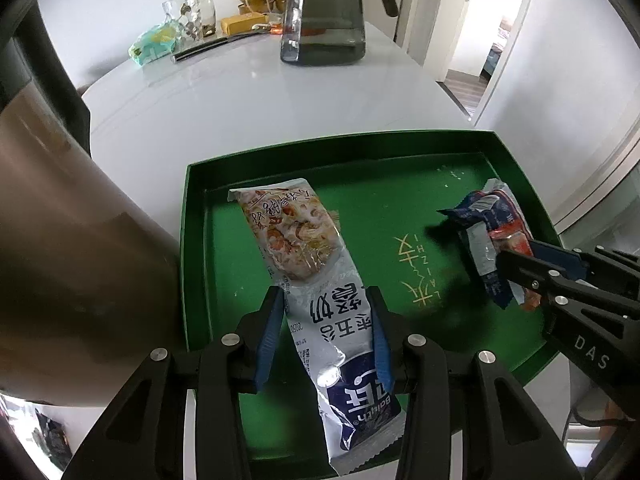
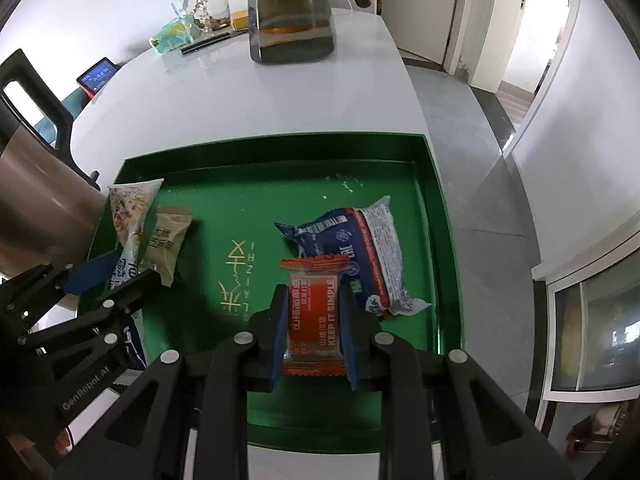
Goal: Organize snacks
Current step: 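Open the left gripper to drop the white-blue bag while the right gripper releases the orange packet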
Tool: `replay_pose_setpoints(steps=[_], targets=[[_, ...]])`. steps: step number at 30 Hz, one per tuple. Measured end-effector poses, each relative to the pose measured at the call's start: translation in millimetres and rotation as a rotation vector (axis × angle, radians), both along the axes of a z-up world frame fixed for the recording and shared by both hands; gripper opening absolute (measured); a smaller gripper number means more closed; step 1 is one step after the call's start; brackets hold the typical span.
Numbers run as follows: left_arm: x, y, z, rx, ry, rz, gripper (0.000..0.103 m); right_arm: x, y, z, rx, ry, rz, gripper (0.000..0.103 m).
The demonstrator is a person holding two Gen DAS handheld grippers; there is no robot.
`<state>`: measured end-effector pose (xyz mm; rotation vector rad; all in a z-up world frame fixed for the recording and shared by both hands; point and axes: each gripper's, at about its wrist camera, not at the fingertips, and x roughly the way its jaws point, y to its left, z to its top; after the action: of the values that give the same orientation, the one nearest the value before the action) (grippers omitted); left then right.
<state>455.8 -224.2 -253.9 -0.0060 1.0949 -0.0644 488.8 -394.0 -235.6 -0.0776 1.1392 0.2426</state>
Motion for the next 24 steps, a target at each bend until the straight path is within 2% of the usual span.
replay_pose_setpoints(steps=[11,12,13,15,20,22,23,24], targets=[[5,2,-7,-0.002,0.027,0.012,0.037,0,-4,-1,0.0,-0.011,-0.005,0.003],[5,2,-7,-0.009,0.031,0.011,0.037,-1,-4,0,-0.007,-0.019,-0.004,0.006],[6,2,-8,-0.019,0.037,0.01,0.037,-2,-4,0,-0.008,-0.024,-0.003,0.017],[7,3,-10,-0.01,0.043,0.01,0.037,-3,-3,1,-0.005,-0.028,-0.002,0.031],[7,5,-11,0.002,0.036,0.029,0.037,-2,-3,0,-0.005,-0.02,0.001,0.032],[7,4,-8,0.007,0.025,0.032,0.043,-1,-2,1,-0.001,-0.02,-0.004,0.032],[7,4,-6,0.006,0.017,0.03,0.055,-1,-3,1,-0.002,-0.021,-0.007,0.032],[7,4,-4,0.004,0.009,0.029,0.062,-2,-4,1,-0.002,-0.022,-0.008,0.032]])
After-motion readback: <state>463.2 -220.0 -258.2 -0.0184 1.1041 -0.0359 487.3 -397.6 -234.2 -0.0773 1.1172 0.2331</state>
